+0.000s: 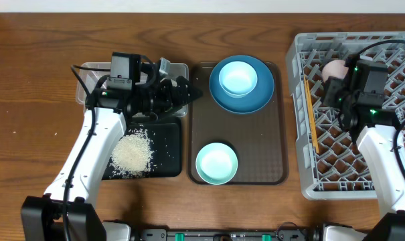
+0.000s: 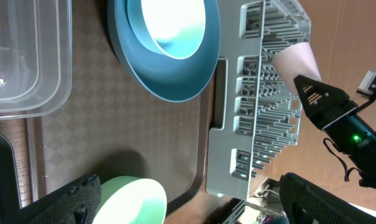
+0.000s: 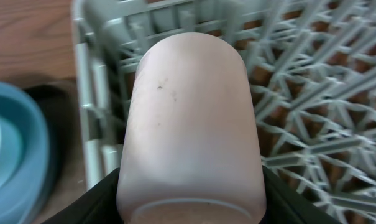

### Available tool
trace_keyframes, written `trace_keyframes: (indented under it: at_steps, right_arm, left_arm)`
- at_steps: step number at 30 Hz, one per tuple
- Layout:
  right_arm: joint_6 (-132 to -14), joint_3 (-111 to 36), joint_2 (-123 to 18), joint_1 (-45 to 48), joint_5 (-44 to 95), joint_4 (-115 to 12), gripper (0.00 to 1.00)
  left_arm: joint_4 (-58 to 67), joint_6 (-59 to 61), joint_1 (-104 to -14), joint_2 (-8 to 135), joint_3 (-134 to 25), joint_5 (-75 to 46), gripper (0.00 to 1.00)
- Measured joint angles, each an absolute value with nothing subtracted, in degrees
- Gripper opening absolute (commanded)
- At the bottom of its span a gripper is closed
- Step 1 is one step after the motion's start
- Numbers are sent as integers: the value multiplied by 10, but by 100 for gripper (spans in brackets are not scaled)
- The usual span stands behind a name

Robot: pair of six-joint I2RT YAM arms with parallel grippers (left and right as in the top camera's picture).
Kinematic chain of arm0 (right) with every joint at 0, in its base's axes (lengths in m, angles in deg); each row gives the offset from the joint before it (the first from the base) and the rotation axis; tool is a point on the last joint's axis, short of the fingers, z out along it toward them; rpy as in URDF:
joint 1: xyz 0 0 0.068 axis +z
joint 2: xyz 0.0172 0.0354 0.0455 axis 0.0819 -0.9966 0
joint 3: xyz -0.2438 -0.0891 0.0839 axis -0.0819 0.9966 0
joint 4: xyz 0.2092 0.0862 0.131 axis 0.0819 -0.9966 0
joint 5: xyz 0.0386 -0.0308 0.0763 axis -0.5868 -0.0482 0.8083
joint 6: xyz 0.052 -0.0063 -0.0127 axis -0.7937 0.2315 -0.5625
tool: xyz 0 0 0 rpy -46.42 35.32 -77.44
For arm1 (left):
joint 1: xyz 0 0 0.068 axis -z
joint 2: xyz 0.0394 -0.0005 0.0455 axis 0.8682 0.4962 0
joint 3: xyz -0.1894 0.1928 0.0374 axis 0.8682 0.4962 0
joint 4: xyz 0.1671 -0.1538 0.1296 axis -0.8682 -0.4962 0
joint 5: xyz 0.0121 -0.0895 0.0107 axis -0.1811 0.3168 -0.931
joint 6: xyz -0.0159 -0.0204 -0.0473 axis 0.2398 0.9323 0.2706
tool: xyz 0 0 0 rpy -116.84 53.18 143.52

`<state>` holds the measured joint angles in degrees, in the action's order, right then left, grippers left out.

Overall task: Sort waste into correct bins and load items into the dishwasher rack
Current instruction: 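Carry the cup with the right gripper and place it in the grey rack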

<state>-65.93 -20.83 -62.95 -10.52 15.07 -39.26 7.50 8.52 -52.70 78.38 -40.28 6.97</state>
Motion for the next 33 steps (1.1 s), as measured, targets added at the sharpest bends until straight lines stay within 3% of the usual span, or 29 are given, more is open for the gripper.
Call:
trace_keyframes:
  at_steps: [23,24,27,28,29,33]
  right_arm:
    - [-660,-209,-655,-105,219,-395,35]
    - [-660,-209,-658,-105,218,-395,38]
    - [-660,-209,-659,-105,217,-395,66]
    - [-660,-209,-659,-105,218,-393,87]
    - [-664,-209,-659,-105,217,-393,99]
    - [-664,-209,-659,-105,217,-393,99]
  left_arm:
    - [76,85,-527,784,-403,70,94]
    - [76,85,-527,784,-403,70,94]
    - [76,85,-527,784,-403,70,94]
    - [76,85,-527,784,-403,70,94]
    - [76,85,-527,784,-403,70,94]
    - [76,85,-527,784,-403,70,94]
